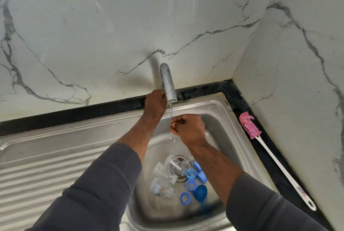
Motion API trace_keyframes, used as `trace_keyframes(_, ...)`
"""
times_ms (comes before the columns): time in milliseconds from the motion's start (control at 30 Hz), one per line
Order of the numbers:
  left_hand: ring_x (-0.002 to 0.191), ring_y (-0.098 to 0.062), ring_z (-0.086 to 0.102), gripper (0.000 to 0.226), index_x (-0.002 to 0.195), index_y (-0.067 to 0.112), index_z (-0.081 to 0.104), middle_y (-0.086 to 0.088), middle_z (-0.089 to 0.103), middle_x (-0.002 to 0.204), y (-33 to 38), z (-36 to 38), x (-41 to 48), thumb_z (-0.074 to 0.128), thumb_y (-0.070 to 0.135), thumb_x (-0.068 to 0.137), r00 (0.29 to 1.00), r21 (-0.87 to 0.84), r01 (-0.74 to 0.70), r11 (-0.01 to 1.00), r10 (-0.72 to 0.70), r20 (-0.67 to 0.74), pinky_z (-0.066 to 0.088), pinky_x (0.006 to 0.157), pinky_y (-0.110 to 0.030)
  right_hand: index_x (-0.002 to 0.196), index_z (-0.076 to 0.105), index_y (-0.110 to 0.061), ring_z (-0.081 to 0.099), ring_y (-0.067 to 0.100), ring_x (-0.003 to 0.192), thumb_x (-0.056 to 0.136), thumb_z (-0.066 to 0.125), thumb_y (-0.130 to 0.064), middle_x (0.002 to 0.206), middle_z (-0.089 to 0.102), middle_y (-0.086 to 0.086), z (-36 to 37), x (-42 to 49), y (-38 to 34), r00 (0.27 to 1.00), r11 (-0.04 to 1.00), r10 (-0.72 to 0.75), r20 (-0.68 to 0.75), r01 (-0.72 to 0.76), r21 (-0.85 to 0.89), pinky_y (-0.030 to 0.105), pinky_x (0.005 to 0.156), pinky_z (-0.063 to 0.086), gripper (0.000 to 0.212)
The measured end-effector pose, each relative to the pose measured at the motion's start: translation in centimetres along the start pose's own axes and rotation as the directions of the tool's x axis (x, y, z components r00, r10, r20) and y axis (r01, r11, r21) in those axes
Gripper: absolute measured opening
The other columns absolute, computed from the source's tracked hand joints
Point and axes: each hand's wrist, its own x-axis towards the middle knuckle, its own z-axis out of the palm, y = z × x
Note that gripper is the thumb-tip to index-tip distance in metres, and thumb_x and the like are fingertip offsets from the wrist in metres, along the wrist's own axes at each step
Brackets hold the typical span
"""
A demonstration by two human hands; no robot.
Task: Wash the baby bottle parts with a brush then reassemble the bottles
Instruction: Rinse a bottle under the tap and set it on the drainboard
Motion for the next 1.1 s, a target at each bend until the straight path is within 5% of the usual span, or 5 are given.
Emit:
trace_keyframes(467, 0.073, -0.018, 0.052, 0.023, 0.079, 0.008, 0.056, -0.008, 0.056, 0.077, 0.1, -0.1, 0.1, 0.054, 0.013, 0.101, 1.000, 0.020, -0.004, 1.000, 0.004, -0.007, 0.041, 0.065, -0.028, 0.079, 0.077, -0.018, 0.076, 0.017, 0.078, 0.081, 0.076, 0.004, 0.079, 0.077, 0.003, 0.8, 1.0, 0.6, 0.999, 0.999, 0.027, -0.029, -0.026, 0.022, 0.038, 0.082, 0.063, 0.022)
trace_keyframes(700, 0.075, -0.027, 0.061, 0.022, 0.083, 0.002, 0.069, -0.015, 0.067, 0.080, -0.7, -0.3, 0.8, 0.060, 0.018, 0.095, 1.000, -0.056, 0.000, 0.998, 0.001, 0.022, 0.047, 0.070, -0.037, 0.055, 0.072, -0.027, 0.076, 0.025, 0.081, 0.077, 0.075, -0.001, 0.075, 0.076, 0.006, 0.5, 2.3, 0.7, 1.000, 1.000, -0.004, -0.031, 0.004, 0.009, 0.045, 0.081, 0.062, 0.034)
trace_keyframes(833, 0.067, -0.030, 0.062, 0.022, 0.072, 0.011, 0.065, -0.014, 0.065, 0.071, -3.6, 1.8, -1.5, 0.058, 0.030, 0.081, 0.968, -0.401, 0.251, 0.881, -0.216, 0.130, 0.053, 0.068, -0.038, 0.053, 0.073, -0.026, 0.076, 0.028, 0.080, 0.072, 0.073, 0.002, 0.070, 0.075, 0.006, -0.4, 2.8, 3.2, 0.999, 0.999, 0.030, -0.037, -0.031, -0.035, 0.048, 0.079, 0.062, 0.034)
trace_keyframes(933, 0.063, -0.019, 0.053, 0.021, 0.075, 0.016, 0.059, -0.013, 0.056, 0.079, -4.7, 3.8, -5.7, 0.053, 0.006, 0.093, 0.898, -0.578, 0.430, 0.693, -0.267, 0.349, 0.045, 0.060, -0.027, 0.058, 0.073, -0.019, 0.076, 0.028, 0.075, 0.076, 0.071, 0.007, 0.068, 0.074, 0.006, -1.3, 2.9, 5.3, 0.995, 0.997, 0.083, -0.055, -0.083, -0.008, 0.047, 0.075, 0.063, 0.032)
trace_keyframes(1100, 0.059, -0.019, 0.056, 0.026, 0.070, 0.015, 0.069, -0.006, 0.063, 0.066, -9.6, 7.1, -11.5, 0.058, -0.004, 0.084, 0.823, -0.425, 0.539, 0.727, -0.347, 0.451, 0.046, 0.056, -0.024, 0.069, 0.070, -0.008, 0.071, 0.021, 0.067, 0.084, 0.063, 0.014, 0.073, 0.070, 0.013, -2.2, 1.4, 8.6, 0.985, 0.985, 0.170, -0.012, -0.170, -0.027, 0.037, 0.066, 0.064, 0.028)
